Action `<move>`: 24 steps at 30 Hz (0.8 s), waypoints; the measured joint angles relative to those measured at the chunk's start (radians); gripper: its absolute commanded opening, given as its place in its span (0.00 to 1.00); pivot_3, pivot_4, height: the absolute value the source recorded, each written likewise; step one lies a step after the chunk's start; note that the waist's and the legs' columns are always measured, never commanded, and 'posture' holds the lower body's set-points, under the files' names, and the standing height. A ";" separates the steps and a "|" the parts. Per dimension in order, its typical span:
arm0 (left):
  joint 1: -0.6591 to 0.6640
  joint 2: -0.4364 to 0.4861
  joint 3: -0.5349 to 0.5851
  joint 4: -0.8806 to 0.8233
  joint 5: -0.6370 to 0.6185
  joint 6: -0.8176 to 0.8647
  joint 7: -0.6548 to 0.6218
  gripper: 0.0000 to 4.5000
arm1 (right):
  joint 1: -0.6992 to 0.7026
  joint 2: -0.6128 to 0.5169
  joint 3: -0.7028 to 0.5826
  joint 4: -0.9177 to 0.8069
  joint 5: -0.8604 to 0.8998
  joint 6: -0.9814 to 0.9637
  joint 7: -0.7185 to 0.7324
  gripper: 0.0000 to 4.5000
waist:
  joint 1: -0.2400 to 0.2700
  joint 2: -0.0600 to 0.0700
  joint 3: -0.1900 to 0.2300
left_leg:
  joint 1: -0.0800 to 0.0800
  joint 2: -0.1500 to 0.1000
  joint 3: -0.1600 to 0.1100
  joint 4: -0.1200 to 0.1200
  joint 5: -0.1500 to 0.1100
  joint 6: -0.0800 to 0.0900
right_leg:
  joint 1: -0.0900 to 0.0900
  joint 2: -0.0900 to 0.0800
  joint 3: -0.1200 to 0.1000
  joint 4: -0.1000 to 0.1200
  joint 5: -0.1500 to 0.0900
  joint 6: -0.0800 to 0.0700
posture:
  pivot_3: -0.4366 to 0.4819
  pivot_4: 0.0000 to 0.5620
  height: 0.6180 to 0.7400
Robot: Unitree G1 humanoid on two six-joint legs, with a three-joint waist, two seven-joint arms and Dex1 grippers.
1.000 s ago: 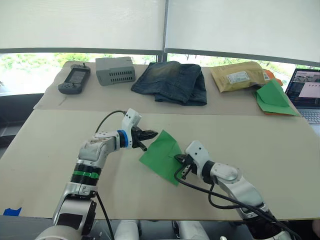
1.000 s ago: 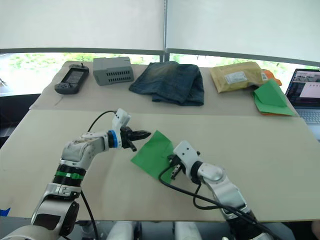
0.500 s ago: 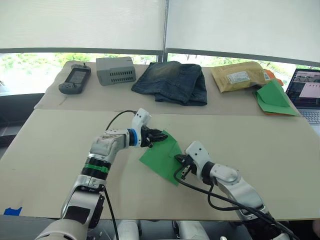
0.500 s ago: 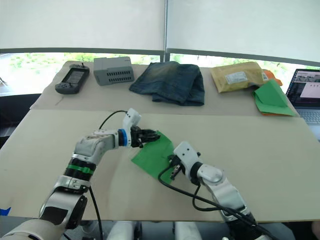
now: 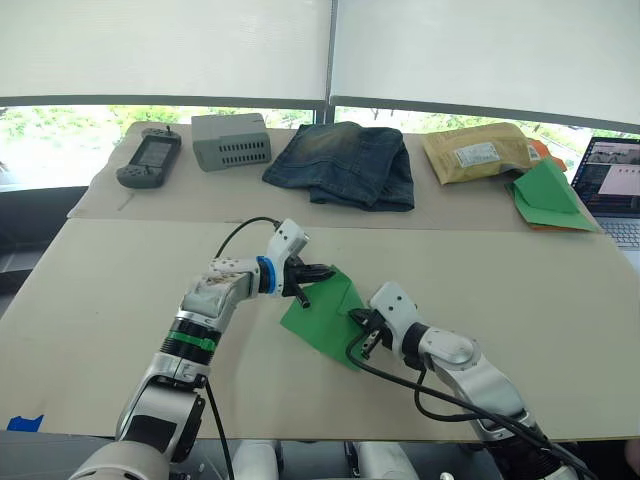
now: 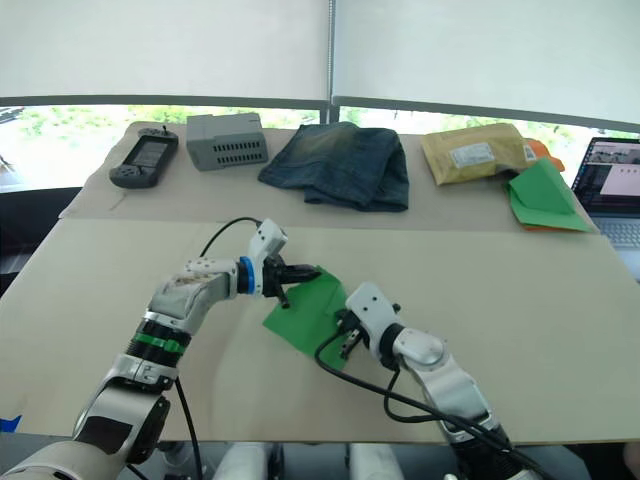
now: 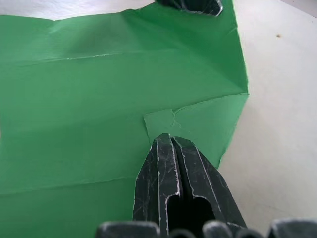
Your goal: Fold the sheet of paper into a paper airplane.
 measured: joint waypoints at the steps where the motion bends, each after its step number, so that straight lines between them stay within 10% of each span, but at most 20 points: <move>1: 0.012 0.006 -0.016 -0.012 0.014 -0.036 -0.009 0.01 | 0.000 0.001 0.000 0.000 0.000 0.000 0.000 0.00 | 0.000 0.000 0.000 | 0.000 0.000 0.000 0.000 0.000 0.000 | 0.000 0.000 0.000 0.000 0.000 0.000 | 0.48 0.27 0.95; 24: 0.071 0.072 -0.211 0.089 0.427 -0.712 0.051 0.01 | -0.006 0.000 -0.010 -0.049 0.001 0.072 -0.014 0.00 | 0.009 0.000 0.000 | -0.001 0.000 0.002 0.000 0.000 0.000 | 0.000 -0.001 0.000 0.000 0.000 0.000 | 0.48 0.27 0.95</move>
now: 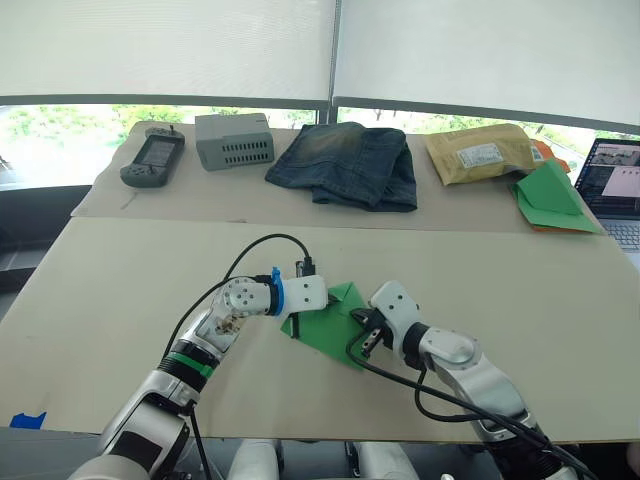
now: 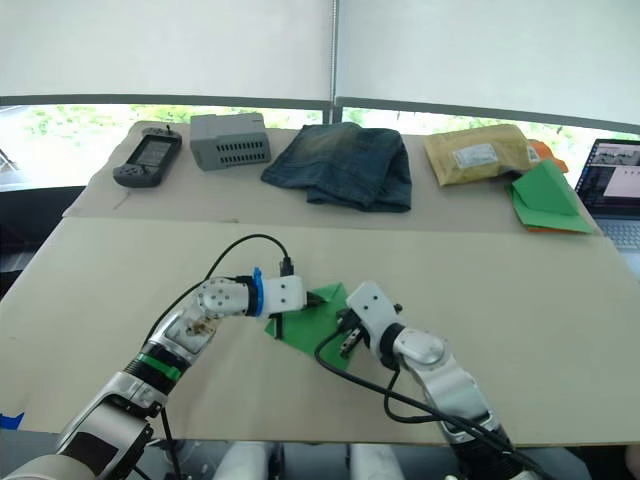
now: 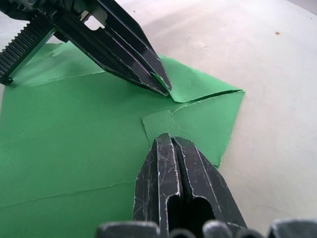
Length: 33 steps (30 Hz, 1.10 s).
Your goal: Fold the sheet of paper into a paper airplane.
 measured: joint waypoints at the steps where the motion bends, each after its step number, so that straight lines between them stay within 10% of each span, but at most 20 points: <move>1: -0.001 0.000 -0.001 0.000 0.002 -0.001 0.000 0.01 | -0.004 -0.001 -0.002 -0.007 0.001 0.011 0.001 0.00 | 0.000 0.000 0.000 | 0.000 0.000 0.000 0.000 0.000 0.000 | 0.000 0.000 0.000 0.000 0.000 0.000 | 0.48 0.27 0.95; 16: 0.007 -0.014 0.003 -0.024 0.004 0.028 -0.009 0.01 | -0.286 0.036 -0.110 0.206 0.067 0.057 0.039 0.00 | 0.007 0.006 0.004 | -0.002 -0.001 0.000 0.000 0.000 0.001 | -0.001 0.000 0.000 0.000 0.000 -0.001 | 0.48 0.27 0.95; 33: 0.058 -0.013 0.024 -0.120 -0.006 0.132 0.003 0.01 | -0.289 0.094 -0.045 0.317 0.061 0.036 0.087 0.00 | 0.010 0.007 0.004 | -0.004 -0.001 0.000 0.000 -0.001 0.002 | -0.002 0.000 0.000 0.000 0.002 -0.004 | 0.48 0.27 0.95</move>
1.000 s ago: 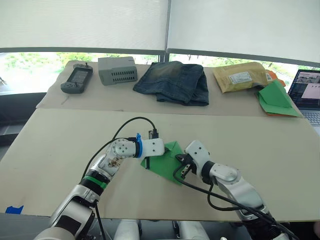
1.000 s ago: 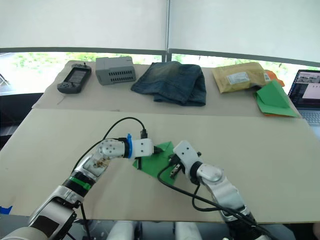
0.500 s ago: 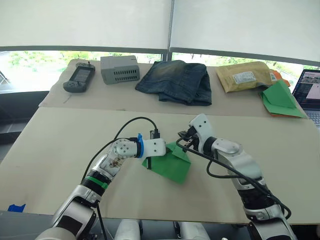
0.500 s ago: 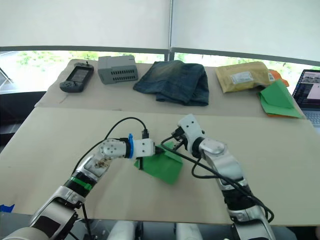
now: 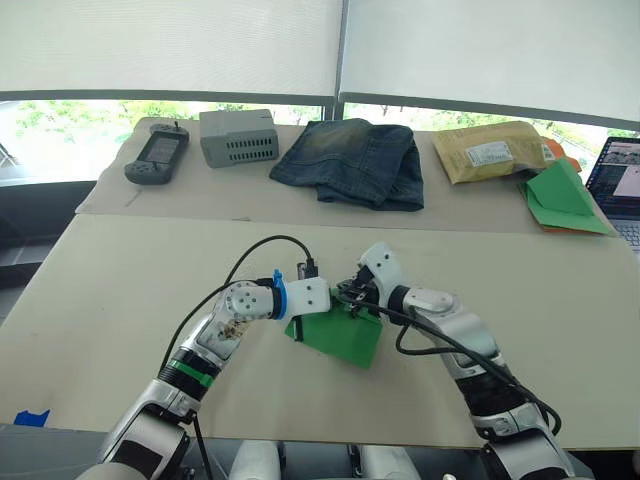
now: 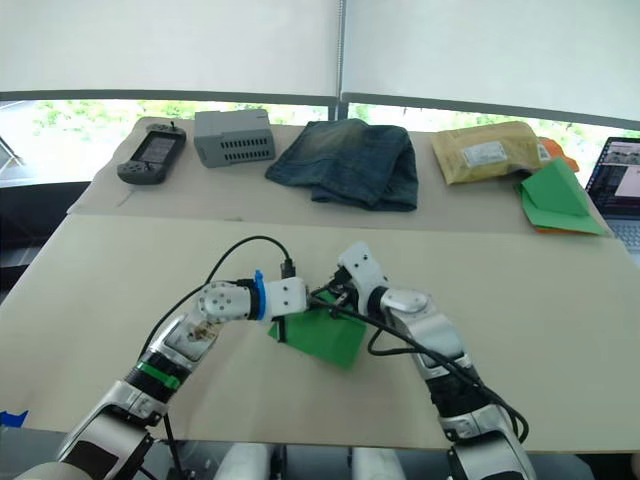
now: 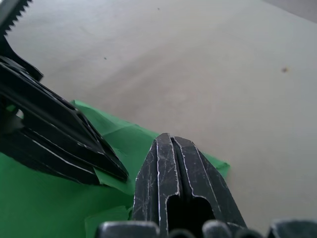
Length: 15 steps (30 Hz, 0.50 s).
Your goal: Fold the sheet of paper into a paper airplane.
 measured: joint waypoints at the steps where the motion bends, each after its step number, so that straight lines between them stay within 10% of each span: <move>1: 0.000 0.000 0.001 -0.003 -0.004 0.008 -0.001 0.01 | 0.000 -0.005 0.004 0.001 -0.005 -0.008 0.000 0.00 | 0.000 0.000 0.000 | 0.000 0.000 0.000 0.000 0.000 0.000 | 0.000 0.000 0.000 0.000 0.000 0.000 | 0.48 0.27 0.95; 15: -0.003 0.030 0.195 -0.104 -0.268 0.317 -0.071 0.01 | 0.000 -0.013 0.018 0.016 -0.023 -0.044 0.003 0.00 | -0.018 0.000 0.000 | 0.000 0.000 -0.001 0.000 0.000 0.000 | 0.000 0.000 0.000 0.001 0.000 0.001 | 0.48 0.27 0.95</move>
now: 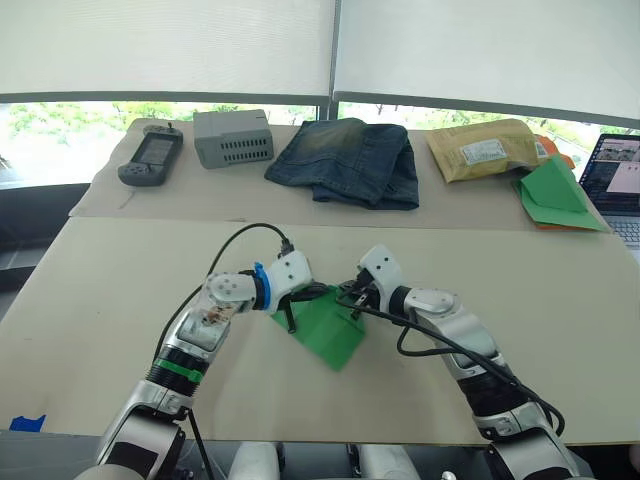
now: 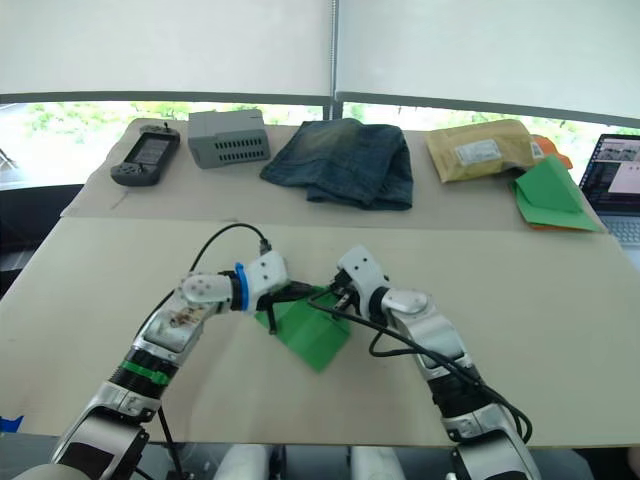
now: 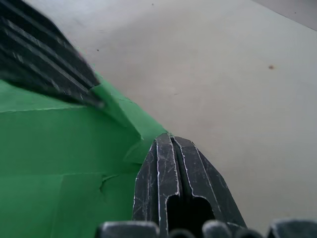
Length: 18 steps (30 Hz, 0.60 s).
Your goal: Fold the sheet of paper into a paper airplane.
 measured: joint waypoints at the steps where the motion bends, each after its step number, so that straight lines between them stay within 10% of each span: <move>1: -0.005 0.007 0.020 -0.008 -0.012 0.021 0.001 0.01 | 0.000 0.000 0.000 0.005 0.000 -0.005 0.000 0.00 | 0.000 0.000 0.000 | 0.001 0.000 0.000 0.000 0.000 0.000 | 0.001 0.000 0.000 0.000 -0.001 0.001 | 0.48 0.27 0.95; 18: -0.016 -0.051 0.041 0.004 -0.081 0.145 0.056 0.01 | 0.000 0.020 0.012 0.015 -0.020 -0.019 -0.001 0.00 | 0.000 0.000 0.000 | 0.002 0.000 0.000 0.002 0.000 0.000 | 0.002 0.000 0.000 0.001 -0.002 0.003 | 0.48 0.27 0.95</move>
